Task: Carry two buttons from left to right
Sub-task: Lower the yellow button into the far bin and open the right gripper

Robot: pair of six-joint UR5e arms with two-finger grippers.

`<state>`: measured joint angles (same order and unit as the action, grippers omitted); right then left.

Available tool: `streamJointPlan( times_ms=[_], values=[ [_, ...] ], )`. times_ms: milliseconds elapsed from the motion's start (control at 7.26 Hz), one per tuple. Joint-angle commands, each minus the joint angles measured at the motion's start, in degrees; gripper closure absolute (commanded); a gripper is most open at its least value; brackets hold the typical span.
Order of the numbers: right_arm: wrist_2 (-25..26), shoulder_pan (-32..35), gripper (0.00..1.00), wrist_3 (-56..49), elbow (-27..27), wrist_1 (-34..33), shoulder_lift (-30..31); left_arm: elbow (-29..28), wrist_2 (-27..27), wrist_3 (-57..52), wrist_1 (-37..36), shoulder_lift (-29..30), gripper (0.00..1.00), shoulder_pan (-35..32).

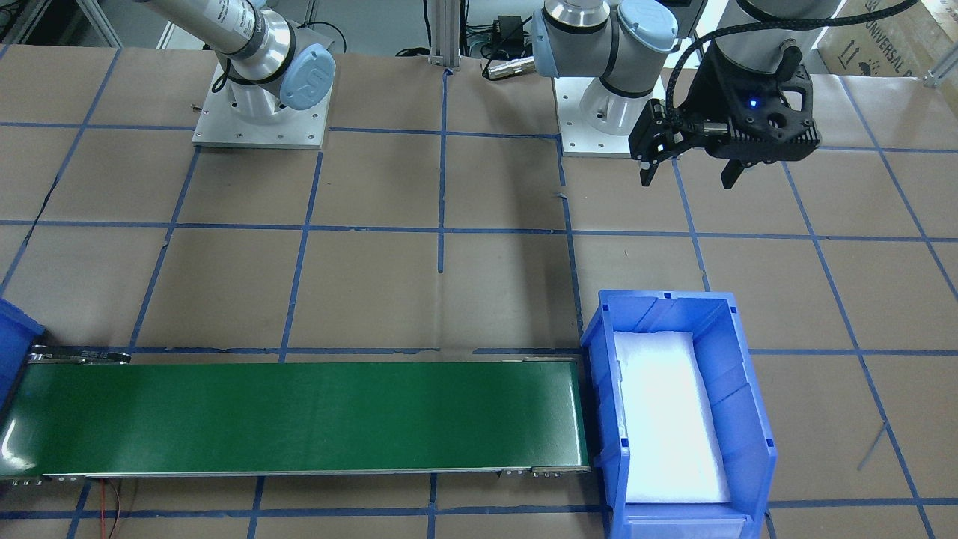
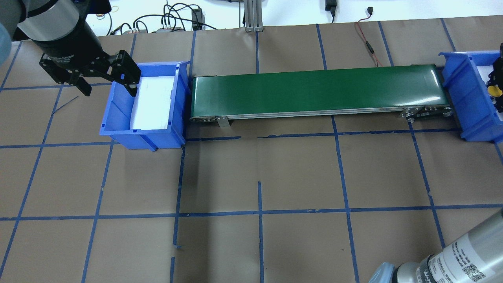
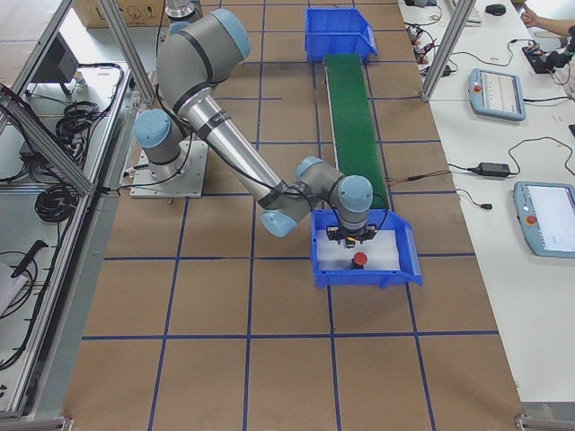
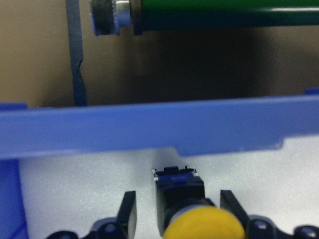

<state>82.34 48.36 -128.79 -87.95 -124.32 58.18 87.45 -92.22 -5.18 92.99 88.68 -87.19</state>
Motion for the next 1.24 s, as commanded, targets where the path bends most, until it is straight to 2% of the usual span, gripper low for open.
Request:
streamJointPlan(
  times_ms=[0, 138, 551, 689, 826, 1102],
  values=[
    [0.7, -0.1, 0.0, 0.9, 1.0, 3.5, 4.7, 0.0, -0.1, 0.0, 0.0, 0.0, 0.0, 0.0],
    [0.5, -0.1, 0.0, 4.6, 1.2, 11.7, 10.3, -0.1, -0.1, 0.0, 0.0, 0.0, 0.0, 0.0],
    [0.8, -0.4, 0.0, 13.4, 1.1, 30.2, 25.5, 0.0, 0.0, 0.0, 0.1, 0.0, 0.0, 0.0],
    [1.7, -0.4, 0.0, 16.2, 1.1, 33.8, 29.4, 0.0, 0.0, 0.0, 0.1, 0.0, 0.0, 0.0],
    [7.7, -0.3, 0.0, 21.4, 0.3, 35.6, 32.1, 0.0, -0.1, 0.0, 0.0, 0.0, 0.0, 0.0],
    [7.8, 1.2, 0.0, 30.2, 0.0, 40.1, 34.9, 0.0, -0.1, 0.0, 0.1, 0.0, 0.0, 0.0]
  ],
)
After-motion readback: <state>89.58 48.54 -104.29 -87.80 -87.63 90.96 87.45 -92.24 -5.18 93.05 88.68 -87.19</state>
